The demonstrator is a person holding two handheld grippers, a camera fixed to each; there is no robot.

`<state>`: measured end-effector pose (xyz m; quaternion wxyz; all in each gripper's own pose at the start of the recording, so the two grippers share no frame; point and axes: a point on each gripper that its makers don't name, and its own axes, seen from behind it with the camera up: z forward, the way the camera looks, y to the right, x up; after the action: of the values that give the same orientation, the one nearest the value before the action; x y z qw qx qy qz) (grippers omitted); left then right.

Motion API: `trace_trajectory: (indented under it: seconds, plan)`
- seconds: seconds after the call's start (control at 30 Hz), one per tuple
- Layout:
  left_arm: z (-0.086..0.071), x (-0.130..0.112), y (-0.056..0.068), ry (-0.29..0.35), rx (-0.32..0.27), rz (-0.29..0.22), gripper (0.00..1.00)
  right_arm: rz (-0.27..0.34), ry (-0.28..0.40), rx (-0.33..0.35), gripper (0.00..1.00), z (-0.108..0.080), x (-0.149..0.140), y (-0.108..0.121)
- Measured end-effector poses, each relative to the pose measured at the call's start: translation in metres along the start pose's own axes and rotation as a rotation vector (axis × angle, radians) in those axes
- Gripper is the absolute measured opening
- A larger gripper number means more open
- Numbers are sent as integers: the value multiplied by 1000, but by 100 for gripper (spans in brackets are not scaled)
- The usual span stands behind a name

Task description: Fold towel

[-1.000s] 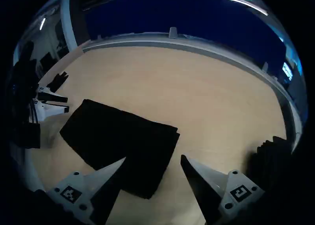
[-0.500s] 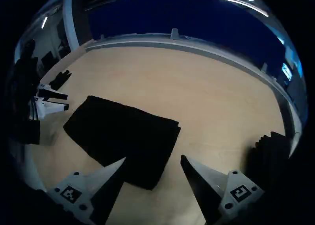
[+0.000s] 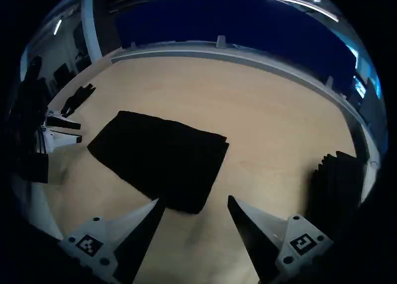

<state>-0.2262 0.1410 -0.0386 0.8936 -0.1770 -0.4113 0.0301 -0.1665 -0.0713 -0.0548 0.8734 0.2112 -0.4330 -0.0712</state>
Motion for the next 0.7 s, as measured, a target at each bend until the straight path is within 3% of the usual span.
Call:
trace_trajectory:
  seconds: [0.27, 0.7]
  plan:
    - [-10, -7, -2, 4, 21, -12, 81, -48, -16, 25, 94, 3, -4, -4]
    - [-44, -32, -17, 10, 88, -60, 81, -243, -100, 99, 90, 9, -20, -15]
